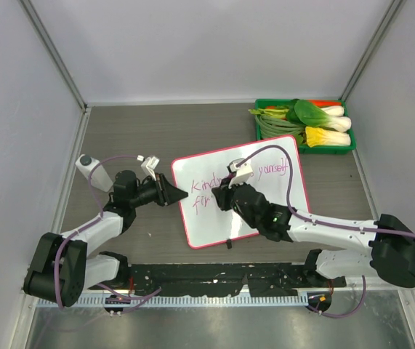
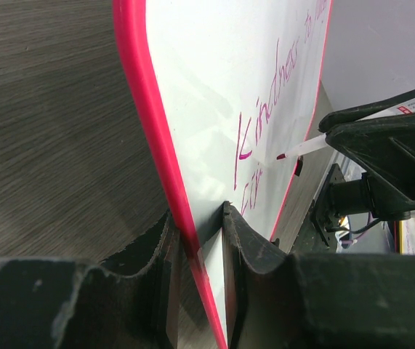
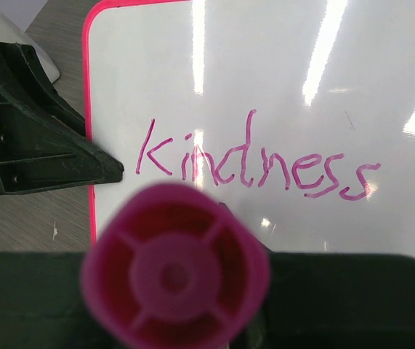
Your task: Write a sentence on the whiteboard
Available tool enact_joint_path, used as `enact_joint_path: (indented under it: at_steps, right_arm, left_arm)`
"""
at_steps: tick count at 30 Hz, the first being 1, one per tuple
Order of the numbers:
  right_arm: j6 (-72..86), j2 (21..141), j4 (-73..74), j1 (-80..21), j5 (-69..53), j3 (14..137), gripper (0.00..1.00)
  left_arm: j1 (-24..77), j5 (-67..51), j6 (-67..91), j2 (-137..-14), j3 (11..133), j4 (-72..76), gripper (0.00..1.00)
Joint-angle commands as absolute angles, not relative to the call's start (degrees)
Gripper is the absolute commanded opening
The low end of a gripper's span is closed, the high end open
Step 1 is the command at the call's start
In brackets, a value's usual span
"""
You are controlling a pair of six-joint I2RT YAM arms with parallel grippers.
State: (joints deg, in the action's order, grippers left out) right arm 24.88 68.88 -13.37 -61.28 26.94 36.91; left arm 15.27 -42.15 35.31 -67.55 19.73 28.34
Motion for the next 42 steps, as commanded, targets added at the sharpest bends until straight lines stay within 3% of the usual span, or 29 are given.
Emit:
enact_joint_path:
  at_steps: [1,42]
  right_arm:
    - [23.82,69.61,-13.18,-61.00,29.53,39.20,0.01]
    - [25.14,67.67,-9.93,-60.91,26.29,34.63,0.02]
  left_arm:
    - [16.44,-41.22,31.03,-68.56,20.21,25.40,0.00]
    - [16.44,-41.13,30.94,-68.38,20.21,25.22,0.00]
